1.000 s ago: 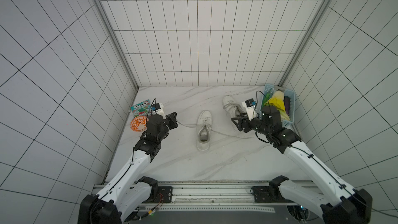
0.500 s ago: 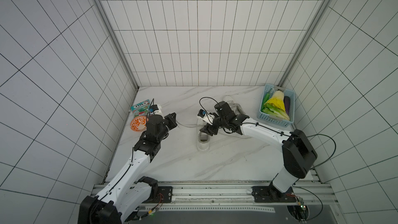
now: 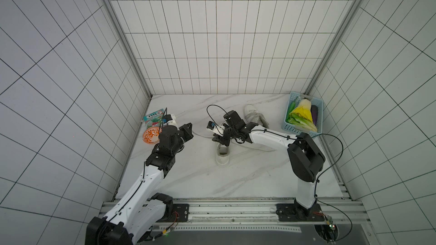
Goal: Tie the shoes
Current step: Wrap the shoelace around the shoelace.
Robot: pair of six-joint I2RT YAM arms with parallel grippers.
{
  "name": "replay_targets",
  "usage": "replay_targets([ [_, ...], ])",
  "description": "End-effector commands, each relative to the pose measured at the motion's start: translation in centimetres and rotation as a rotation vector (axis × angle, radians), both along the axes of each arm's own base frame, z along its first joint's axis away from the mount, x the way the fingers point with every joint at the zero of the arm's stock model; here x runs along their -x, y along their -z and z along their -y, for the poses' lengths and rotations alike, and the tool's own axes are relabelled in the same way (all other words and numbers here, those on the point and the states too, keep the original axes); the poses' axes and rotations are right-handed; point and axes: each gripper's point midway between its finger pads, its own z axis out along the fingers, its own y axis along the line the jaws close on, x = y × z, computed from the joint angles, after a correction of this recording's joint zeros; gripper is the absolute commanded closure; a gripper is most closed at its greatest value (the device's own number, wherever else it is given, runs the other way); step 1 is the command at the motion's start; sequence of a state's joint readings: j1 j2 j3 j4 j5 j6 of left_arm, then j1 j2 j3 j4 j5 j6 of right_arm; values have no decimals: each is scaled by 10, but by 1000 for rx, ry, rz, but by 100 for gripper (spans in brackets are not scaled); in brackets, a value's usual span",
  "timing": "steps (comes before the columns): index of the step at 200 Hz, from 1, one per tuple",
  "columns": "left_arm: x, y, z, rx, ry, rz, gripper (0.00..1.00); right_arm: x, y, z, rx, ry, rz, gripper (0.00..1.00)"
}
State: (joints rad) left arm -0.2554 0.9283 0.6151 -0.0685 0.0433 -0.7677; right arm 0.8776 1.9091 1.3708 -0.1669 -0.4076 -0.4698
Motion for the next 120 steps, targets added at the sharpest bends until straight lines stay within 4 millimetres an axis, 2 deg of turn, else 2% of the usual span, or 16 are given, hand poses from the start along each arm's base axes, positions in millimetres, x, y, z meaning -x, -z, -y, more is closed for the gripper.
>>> replay_targets([
  [1, 0, -13, -5, 0, -9, 29, 97, -3, -23, -10, -53, 5, 15, 85],
  [17, 0, -8, -10, -6, -25, 16, 81, -1, -35, -8, -80, 9, 20, 100],
  [31, 2, -4, -15, -26, -31, 9, 63, 0, -47, -3, -113, 19, 18, 100],
  [48, 7, -2, -14, -86, 5, 26, 52, 0, -62, 4, -177, 30, 3, 100],
  [74, 14, -1, -10, -141, 55, 66, 48, -1, -74, 13, -233, 45, -21, 100],
  [120, 18, 4, 4, -118, 124, 72, 47, -8, -74, 23, -234, 78, -31, 100],
])
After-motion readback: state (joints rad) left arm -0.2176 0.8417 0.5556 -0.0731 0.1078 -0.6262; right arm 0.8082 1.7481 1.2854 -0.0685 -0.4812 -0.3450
